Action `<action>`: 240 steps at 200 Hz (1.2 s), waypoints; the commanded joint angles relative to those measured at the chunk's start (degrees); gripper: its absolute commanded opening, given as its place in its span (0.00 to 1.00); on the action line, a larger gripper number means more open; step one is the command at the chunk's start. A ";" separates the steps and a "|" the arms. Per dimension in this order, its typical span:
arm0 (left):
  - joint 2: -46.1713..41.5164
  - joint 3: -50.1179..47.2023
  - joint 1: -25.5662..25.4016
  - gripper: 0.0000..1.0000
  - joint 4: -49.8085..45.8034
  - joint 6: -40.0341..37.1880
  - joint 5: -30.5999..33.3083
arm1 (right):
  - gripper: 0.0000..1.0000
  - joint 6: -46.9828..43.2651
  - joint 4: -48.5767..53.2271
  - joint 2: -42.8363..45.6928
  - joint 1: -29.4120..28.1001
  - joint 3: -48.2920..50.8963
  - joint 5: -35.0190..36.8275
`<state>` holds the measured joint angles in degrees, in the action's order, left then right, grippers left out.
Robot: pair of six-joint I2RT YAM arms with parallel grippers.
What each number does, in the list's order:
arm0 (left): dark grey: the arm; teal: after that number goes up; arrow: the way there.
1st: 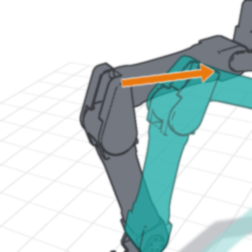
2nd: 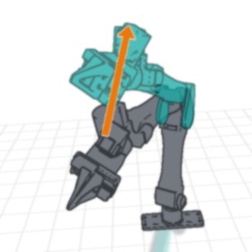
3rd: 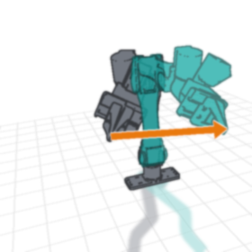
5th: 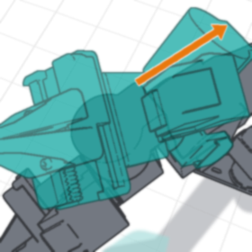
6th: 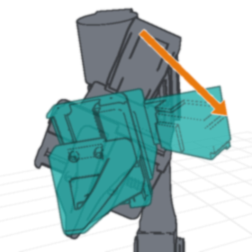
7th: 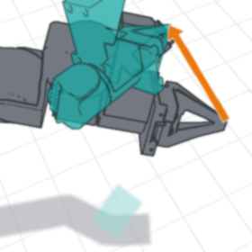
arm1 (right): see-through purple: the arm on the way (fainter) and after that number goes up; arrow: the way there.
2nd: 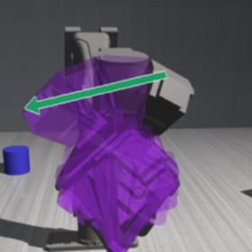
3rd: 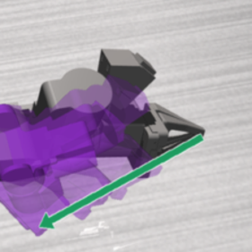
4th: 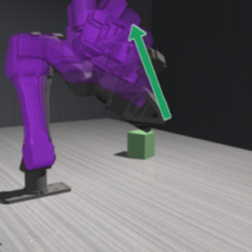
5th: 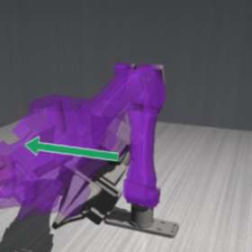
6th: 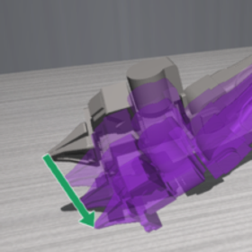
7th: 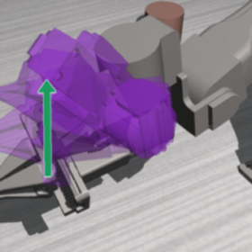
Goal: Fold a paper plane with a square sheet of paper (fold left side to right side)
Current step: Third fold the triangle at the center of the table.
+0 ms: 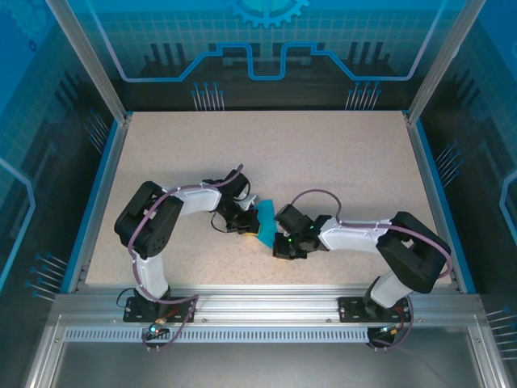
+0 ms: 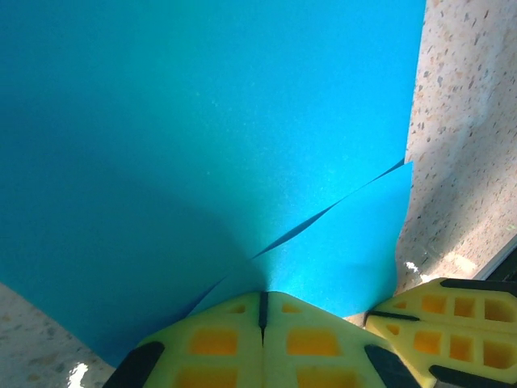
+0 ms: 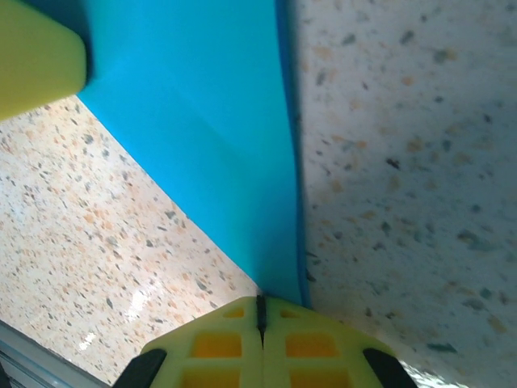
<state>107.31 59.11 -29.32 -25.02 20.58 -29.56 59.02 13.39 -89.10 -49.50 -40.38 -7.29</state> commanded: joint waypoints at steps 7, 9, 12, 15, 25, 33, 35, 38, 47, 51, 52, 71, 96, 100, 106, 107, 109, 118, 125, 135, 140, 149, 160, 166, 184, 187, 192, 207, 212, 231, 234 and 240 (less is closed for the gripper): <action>3.10 -1.07 -0.64 0.06 -3.64 -1.33 5.93 | 0.00 -0.23 6.66 2.21 -0.01 2.52 1.08; 3.15 -1.03 -0.71 0.06 -3.64 -1.24 5.92 | 0.00 -0.64 6.59 2.60 -0.06 2.33 0.99; 3.10 -1.02 -0.67 0.06 -3.64 -1.22 5.92 | 0.00 -0.92 6.59 3.08 -0.07 2.14 0.92; 3.09 -1.02 -0.67 0.06 -3.64 -1.18 5.92 | 0.00 -1.41 6.64 3.50 -0.08 1.87 0.88; 2.96 -1.10 -0.73 0.06 -3.57 -1.16 5.97 | 0.00 -2.83 7.30 5.21 -0.24 0.67 0.97; 2.91 -1.10 -0.65 0.07 -3.55 -1.10 5.88 | 0.01 -3.68 7.65 6.40 -0.33 -0.33 1.00; 2.91 -1.10 -0.69 0.06 -3.55 -1.14 5.84 | 0.01 -3.86 7.76 6.68 -0.31 -0.49 1.10; 2.84 -1.09 -0.73 0.06 -3.62 -1.15 5.83 | 0.01 -4.06 7.79 7.00 -0.30 -0.84 1.13; 2.78 -1.10 -0.73 0.06 -3.42 -1.09 5.83 | 0.01 -4.66 7.96 7.46 -0.32 -1.91 1.14; 2.74 -1.10 -0.69 0.06 -3.46 -1.06 5.83 | 0.01 -4.91 7.97 7.47 -0.33 -2.35 1.13; 2.73 -1.10 -0.72 0.06 -3.46 -1.02 5.83 | 0.01 -5.03 7.97 7.41 -0.33 -2.52 1.13; 2.69 -1.19 -0.67 0.06 -3.37 -0.92 5.76 | 0.01 -5.89 7.81 5.32 -0.33 -4.81 1.92; 2.70 -1.15 -0.82 0.06 -3.44 -1.03 5.75 | 0.01 -5.81 6.49 0.86 -0.25 -7.22 2.27; 2.66 -1.11 -0.85 0.06 -3.46 -1.06 5.72 | 0.01 -5.73 6.35 0.15 -0.25 -7.47 2.36; 2.64 -1.10 -0.86 0.06 -3.46 -1.06 5.70 | 0.01 -5.46 6.39 -0.73 -0.26 -7.84 2.43; 2.60 -1.10 -0.84 0.06 -3.46 -1.06 5.72 | 0.01 -5.39 6.39 -0.90 -0.25 -7.95 2.49; 2.57 -1.10 -0.85 0.07 -3.40 -1.07 5.74 | 0.00 -5.30 6.45 -1.21 -0.25 -7.96 2.42; 2.56 -1.03 -0.88 0.06 -3.46 -1.07 5.67 | 0.00 -4.94 6.69 -2.28 -0.18 -8.22 2.52; 2.56 -1.05 -0.85 0.06 -3.46 -1.07 5.67 | 0.00 -4.58 6.70 -2.83 -0.15 -8.06 2.54; 2.56 -1.02 -0.86 0.07 -3.46 -1.06 5.70 | 0.00 -4.03 6.72 -3.33 -0.08 -7.57 2.64; 2.56 -1.02 -0.83 0.06 -3.43 -1.00 5.66 | 0.00 -3.64 6.72 -3.51 -0.08 -7.30 2.55; 2.56 -1.03 -0.86 0.06 -3.42 -1.04 5.66 | 0.00 -3.10 6.87 -3.78 -0.06 -6.69 2.48; 2.56 -1.02 -0.83 0.06 -3.39 -1.06 5.70 | 0.00 -2.49 7.07 -4.04 -0.15 -6.09 2.25; 2.60 -1.02 -0.87 0.06 -3.36 -1.00 5.68 | 0.00 -2.25 7.17 -4.14 -0.16 -5.79 2.19; 2.51 -0.86 -0.92 0.06 -3.42 -1.06 5.66 | 0.00 -1.57 7.72 -4.41 -0.16 -4.72 1.76; 2.47 -0.80 -0.98 0.06 -3.46 -1.07 5.63 | 0.00 -1.55 7.90 -4.37 -0.11 -4.43 1.76; 2.45 -0.84 -0.92 0.06 -3.46 -1.07 5.65 | 0.00 -1.46 8.12 -4.39 -0.11 -4.07 1.75; 2.25 -0.73 -0.91 0.07 -3.46 -1.06 5.59 | 0.00 -1.19 8.78 -4.38 -0.16 -2.98 1.75; 2.17 -0.64 -0.96 0.07 -3.43 -1.07 5.59 | 0.00 -1.19 8.87 -4.41 -0.16 -2.55 1.69; 1.15 -0.40 -0.98 0.08 -3.04 -0.76 5.09 | 0.00 -0.83 9.28 -4.70 -0.15 -1.50 1.44; 0.89 -0.41 -0.92 0.09 -2.83 -0.68 4.98 | 0.00 -0.82 9.24 -4.76 -0.16 -1.37 1.38; 0.25 -0.40 -0.94 0.09 -2.53 -0.56 4.73 | 0.00 -0.71 9.28 -4.90 -0.16 -1.12 1.25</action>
<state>107.28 59.22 -29.47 -25.12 20.62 -29.36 57.04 17.72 -92.23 -49.47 -44.93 -5.45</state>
